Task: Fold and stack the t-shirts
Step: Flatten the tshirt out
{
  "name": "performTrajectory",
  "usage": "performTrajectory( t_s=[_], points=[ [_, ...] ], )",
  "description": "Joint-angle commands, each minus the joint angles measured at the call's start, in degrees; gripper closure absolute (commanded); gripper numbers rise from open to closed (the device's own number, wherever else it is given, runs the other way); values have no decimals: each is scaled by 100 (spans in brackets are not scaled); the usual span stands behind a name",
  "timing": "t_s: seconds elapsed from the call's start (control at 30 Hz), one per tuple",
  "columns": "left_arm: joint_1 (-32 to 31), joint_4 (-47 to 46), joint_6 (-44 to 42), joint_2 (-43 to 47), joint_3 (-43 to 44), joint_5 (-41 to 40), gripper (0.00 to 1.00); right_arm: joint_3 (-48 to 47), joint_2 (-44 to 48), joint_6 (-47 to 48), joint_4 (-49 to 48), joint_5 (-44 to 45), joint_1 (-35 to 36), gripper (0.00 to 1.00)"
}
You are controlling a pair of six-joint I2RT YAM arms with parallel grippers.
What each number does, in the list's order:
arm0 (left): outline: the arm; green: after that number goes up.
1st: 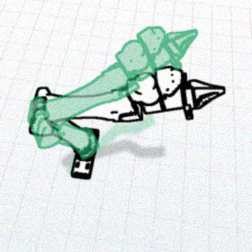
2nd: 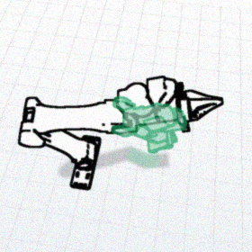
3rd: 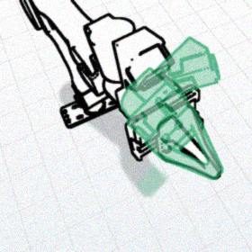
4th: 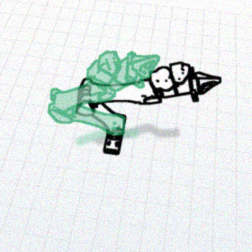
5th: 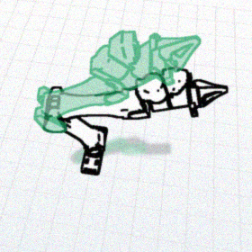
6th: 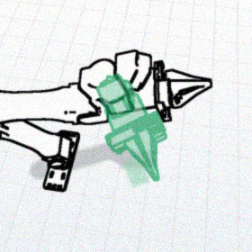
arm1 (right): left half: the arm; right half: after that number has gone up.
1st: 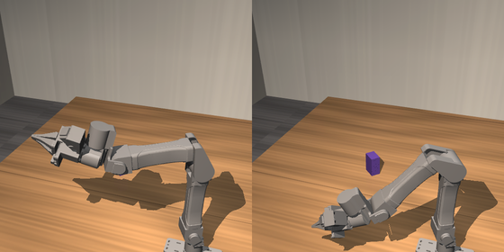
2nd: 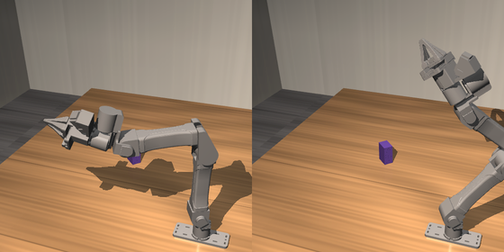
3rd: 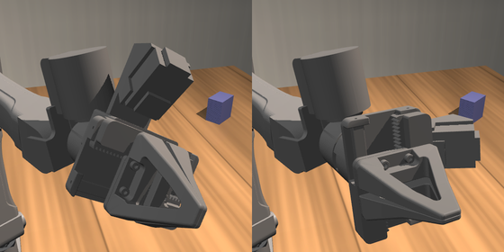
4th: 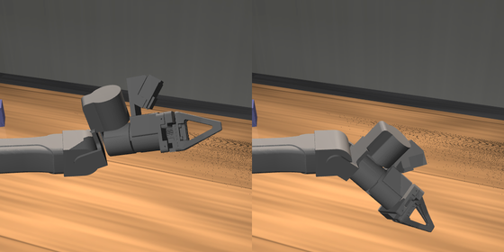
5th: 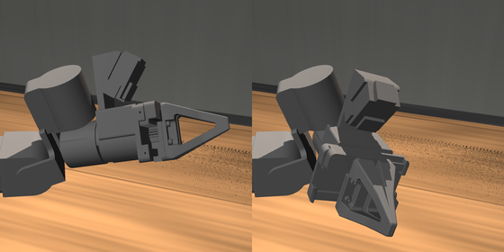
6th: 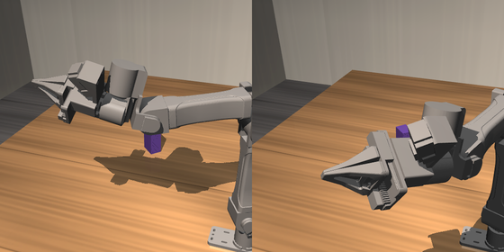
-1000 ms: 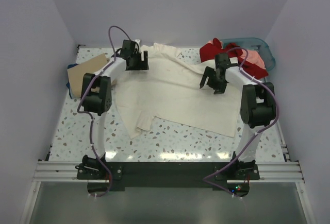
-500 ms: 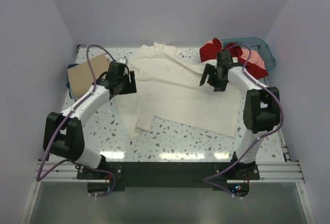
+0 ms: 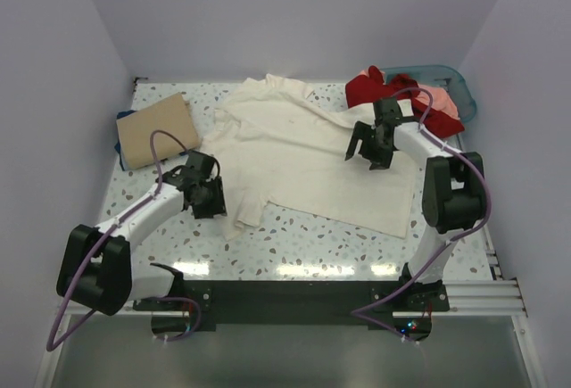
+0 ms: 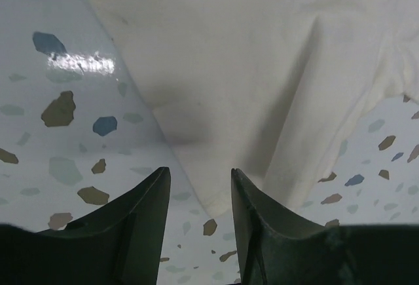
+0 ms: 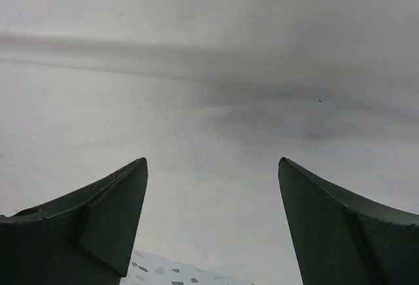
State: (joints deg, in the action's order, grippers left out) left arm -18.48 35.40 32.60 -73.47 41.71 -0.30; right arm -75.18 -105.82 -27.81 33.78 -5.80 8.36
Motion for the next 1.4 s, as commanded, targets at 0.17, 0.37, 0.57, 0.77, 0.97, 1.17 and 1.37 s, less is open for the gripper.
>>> performTrajectory(
  t_s=[0.17, 0.37, 0.57, 0.77, 0.97, 1.17, 1.37],
  points=[
    [-191, 20, 229, 114, -488, 961, 54, 179, 378, -5, -56, -140, 34, 16],
    [-270, 29, 221, 17, -655, 1128, 54, 275, 404, -40, -91, -167, 25, 16],
    [-376, 90, 247, -115, -761, 1172, 54, 381, 439, -66, -91, -167, 34, 16],
    [-437, 55, 308, -290, -709, 979, 58, 521, 527, -84, -135, -132, 25, 16],
    [-481, 107, 317, -633, -559, 584, 78, 802, 738, -198, -205, -158, 34, 16],
    [-481, 475, 396, -634, -349, -126, 100, 1355, 1080, -277, 136, 26, -44, 16],
    [-437, 968, 563, -20, -173, -533, 100, 2076, 1810, -514, 489, 211, -808, 16]
  ],
)
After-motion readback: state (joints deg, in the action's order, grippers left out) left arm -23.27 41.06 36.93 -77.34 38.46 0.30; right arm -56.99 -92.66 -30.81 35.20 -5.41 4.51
